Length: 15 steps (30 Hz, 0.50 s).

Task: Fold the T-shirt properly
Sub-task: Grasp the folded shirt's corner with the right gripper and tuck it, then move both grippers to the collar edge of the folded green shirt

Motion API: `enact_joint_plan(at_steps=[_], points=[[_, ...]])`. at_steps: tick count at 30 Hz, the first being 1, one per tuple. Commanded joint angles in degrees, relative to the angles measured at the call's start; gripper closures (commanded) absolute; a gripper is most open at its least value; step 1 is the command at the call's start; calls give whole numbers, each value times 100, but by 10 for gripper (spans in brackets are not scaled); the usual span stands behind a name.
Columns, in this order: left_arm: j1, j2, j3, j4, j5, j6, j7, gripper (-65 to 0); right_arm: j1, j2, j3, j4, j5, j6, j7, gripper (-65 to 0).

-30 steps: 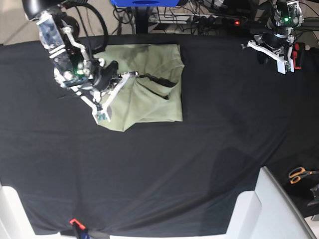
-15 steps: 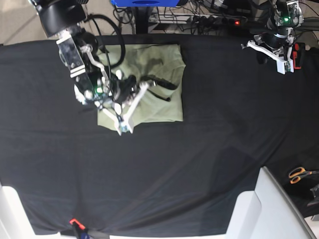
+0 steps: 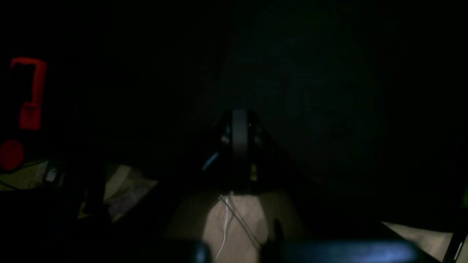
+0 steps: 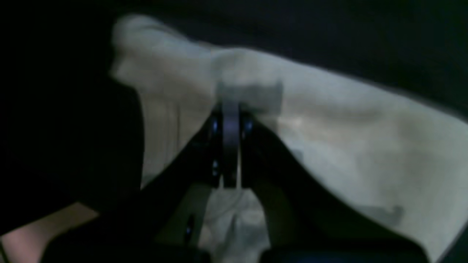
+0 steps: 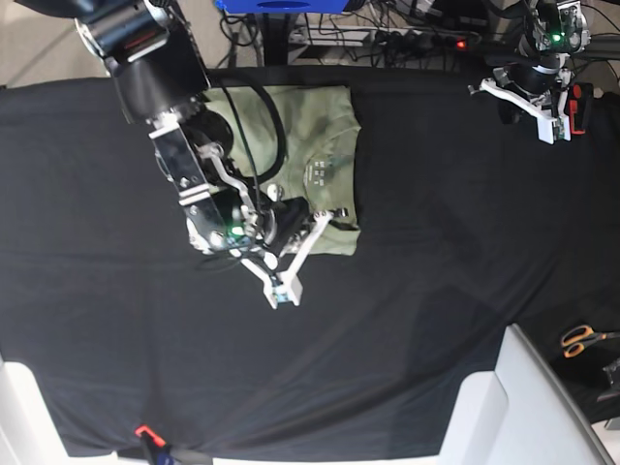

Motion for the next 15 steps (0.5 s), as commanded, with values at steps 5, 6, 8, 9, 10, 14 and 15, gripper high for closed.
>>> enact_joint_plan(at_steps=[5, 6, 8, 9, 10, 14, 15], points=[[22, -63, -33, 91, -39, 18, -107, 0, 403, 169, -509, 132, 45, 18, 246, -2], [13, -63, -33, 118, -39, 18, -107, 0, 350, 319, -518, 405, 45, 9, 149, 0], [-31, -46, -24, 144, -75, 18, -81, 0, 69, 618, -474, 1249, 45, -9, -185, 0], [-31, -37, -24, 144, -92, 18, -72, 0, -107, 811, -360, 1732, 45, -18, -334, 0], [-14, -28, -24, 179, -92, 18, -72, 0, -300, 952, -219, 2128, 45, -26, -457, 0], [250, 157, 213, 628, -92, 18, -81, 0, -1593, 1347, 827, 3728, 36, -26, -589, 0], [312, 165, 380, 724, -92, 18, -72, 0, -1918, 1400, 1100, 4009, 36, -18, -572, 0]])
